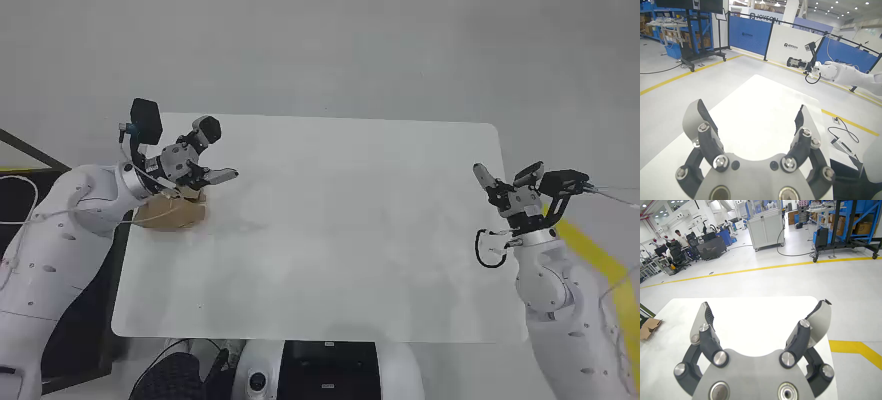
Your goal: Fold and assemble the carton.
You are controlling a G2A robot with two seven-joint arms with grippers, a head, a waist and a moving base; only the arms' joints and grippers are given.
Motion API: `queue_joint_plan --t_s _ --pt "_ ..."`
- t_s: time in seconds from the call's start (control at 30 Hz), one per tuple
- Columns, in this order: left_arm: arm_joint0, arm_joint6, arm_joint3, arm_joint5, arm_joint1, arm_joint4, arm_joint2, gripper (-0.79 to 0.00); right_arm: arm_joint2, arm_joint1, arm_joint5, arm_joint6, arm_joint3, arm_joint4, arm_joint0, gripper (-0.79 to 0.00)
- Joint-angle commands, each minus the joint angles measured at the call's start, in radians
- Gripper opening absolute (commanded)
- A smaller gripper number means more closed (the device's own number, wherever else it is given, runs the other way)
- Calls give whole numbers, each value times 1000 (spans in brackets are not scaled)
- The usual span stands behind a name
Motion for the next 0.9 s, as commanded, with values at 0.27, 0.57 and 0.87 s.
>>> queue_joint_plan --t_s 0.27,0.57,0.87 --pt "0 0 0 0 0 0 0 0 0 0 0 0 0 0 0 -1" --pt "33 -84 28 -10 8 -124 -25 0 0 0 0 0 0 0 0 0" --pt "68 -357 137 0 47 -324 -116 0 0 0 0 0 0 0 0 0"
